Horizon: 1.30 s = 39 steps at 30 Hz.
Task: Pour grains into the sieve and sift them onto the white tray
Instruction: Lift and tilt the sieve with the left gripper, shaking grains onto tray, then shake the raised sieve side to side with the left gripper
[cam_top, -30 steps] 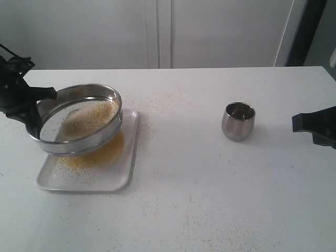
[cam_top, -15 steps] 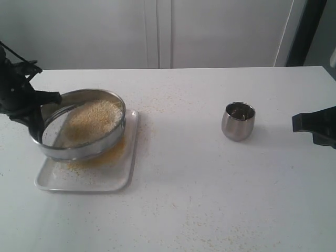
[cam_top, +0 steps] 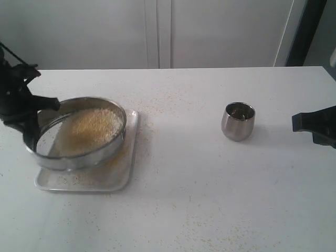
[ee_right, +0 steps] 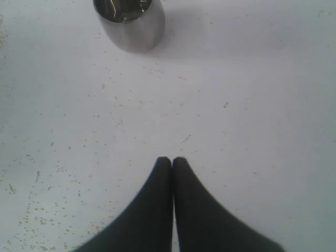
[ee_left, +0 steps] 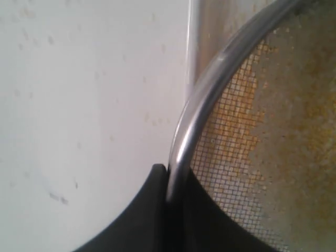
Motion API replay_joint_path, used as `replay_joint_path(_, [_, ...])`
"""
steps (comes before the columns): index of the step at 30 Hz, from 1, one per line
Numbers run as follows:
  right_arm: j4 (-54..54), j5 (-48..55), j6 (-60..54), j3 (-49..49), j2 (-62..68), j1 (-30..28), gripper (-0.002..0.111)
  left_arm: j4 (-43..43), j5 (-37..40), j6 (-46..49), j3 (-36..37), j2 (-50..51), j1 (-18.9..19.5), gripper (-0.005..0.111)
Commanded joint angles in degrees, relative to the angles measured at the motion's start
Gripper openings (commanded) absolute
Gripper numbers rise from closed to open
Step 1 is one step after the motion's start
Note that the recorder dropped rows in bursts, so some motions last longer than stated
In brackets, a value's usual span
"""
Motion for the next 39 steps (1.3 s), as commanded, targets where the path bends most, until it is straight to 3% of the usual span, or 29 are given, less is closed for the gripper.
replay_joint_path(1, [-0.34,-0.78,0.07,0.27,-0.26,-0.22,0.0,-0.93,-19.9,0.85,15.16,-11.18,-0.54,0.0])
replay_joint_path(3, [-0.34,-0.78,0.07,0.27,-0.26,-0.22,0.0,-1.03,-8.97,0.94,1.73,-2.31,-0.54,0.0])
replay_joint_path(4, [-0.34,-0.78,0.07,0.27,-0.26,-0.22,0.0,-1.03,4.6,0.3,-7.52,2.49,-0.54,0.0])
replay_joint_path(5, [-0.34,-0.78,0.07,0.27,-0.26,-0.22,0.0,-1.03,9.66,0.96,-9.21,2.87,-0.54,0.0])
replay_joint_path(7, [-0.34,-1.22,0.07,0.27,-0.26,-0.22,0.0,-0.54,4.5,1.46,2.38,-8.01,-0.79,0.0])
replay_joint_path(9, [-0.34,-1.45,0.07,0.27,-0.26,-0.22,0.0,1.76,-8.97,2.47,15.11,-16.31,-0.79,0.0])
replay_joint_path(10, [-0.34,-1.45,0.07,0.27,-0.26,-0.22,0.0,2.68,-13.77,0.29,16.3,-15.43,-0.68,0.0])
replay_joint_path(11, [-0.34,-1.55,0.07,0.27,-0.26,-0.22,0.0,2.68,-16.15,0.11,12.34,-10.68,-0.82,0.0])
replay_joint_path(12, [-0.34,-1.55,0.07,0.27,-0.26,-0.22,0.0,1.56,-12.03,0.37,3.91,-5.79,-0.94,0.0])
replay_joint_path(14, [-0.34,-1.55,0.07,0.27,-0.26,-0.22,0.0,-0.8,3.61,2.03,-10.8,1.75,-1.19,0.0])
replay_joint_path(15, [-0.34,-1.78,0.07,0.27,-0.26,-0.22,0.0,-0.36,9.33,2.48,-10.92,1.32,-1.31,0.0])
replay_joint_path(16, [-0.34,-1.65,0.07,0.27,-0.26,-0.22,0.0,1.03,9.79,2.11,-8.32,-0.3,-1.31,0.0])
replay_joint_path(18, [-0.34,-1.65,0.07,0.27,-0.26,-0.22,0.0,1.56,4.17,0.15,3.39,-7.18,-1.19,0.0])
replay_joint_path(20, [-0.34,-1.77,0.07,0.27,-0.26,-0.22,0.0,1.18,-10.75,0.13,14.89,-14.04,-1.19,0.0])
replay_joint_path(21, [-0.34,-1.77,0.07,0.27,-0.26,-0.22,0.0,0.88,-18.32,0.29,16.76,-15.22,-1.19,0.0])
replay_joint_path(23, [-0.34,-1.77,0.07,0.27,-0.26,-0.22,0.0,-0.52,-20.25,1.15,12.07,-11.62,-1.19,0.0])
replay_joint_path(25, [-0.34,-1.77,0.07,0.27,-0.26,-0.22,0.0,-0.52,-10.82,1.41,1.19,-4.65,-1.19,0.0])
replay_joint_path(26, [-0.34,-1.77,0.07,0.27,-0.26,-0.22,0.0,-1.53,-1.22,0.88,-6.04,0.34,-1.19,0.0])
replay_joint_path(28, [-0.34,-1.66,0.07,0.27,-0.26,-0.22,0.0,-2.94,10.82,1.77,-11.66,4.28,-1.39,0.0])
replay_joint_path(29, [-0.34,-1.66,0.07,0.27,-0.26,-0.22,0.0,-2.54,13.32,3.56,-10.57,3.41,-1.82,0.0])
replay_joint_path(31, [-0.34,-1.66,0.07,0.27,-0.26,-0.22,0.0,-0.52,9.57,2.47,-3.09,-4.07,-2.23,0.0])
replay_joint_path(34, [-0.34,-1.66,0.07,0.27,-0.26,-0.22,0.0,0.03,-11.38,2.06,14.9,-17.83,-1.99,0.0])
replay_joint_path(35, [-0.34,-1.66,0.07,0.27,-0.26,-0.22,0.0,0.3,-18.91,2.06,17.93,-19.47,-1.5,0.0])
replay_joint_path(37, [-0.34,-1.66,0.07,0.27,-0.26,-0.22,0.0,-0.92,-21.57,1.4,15.67,-16.06,-1.28,0.0])
replay_joint_path(39, [-0.34,-1.66,0.07,0.27,-0.26,-0.22,0.0,-3.07,-16.18,2.4,6.16,-6.78,-1.67,0.0])
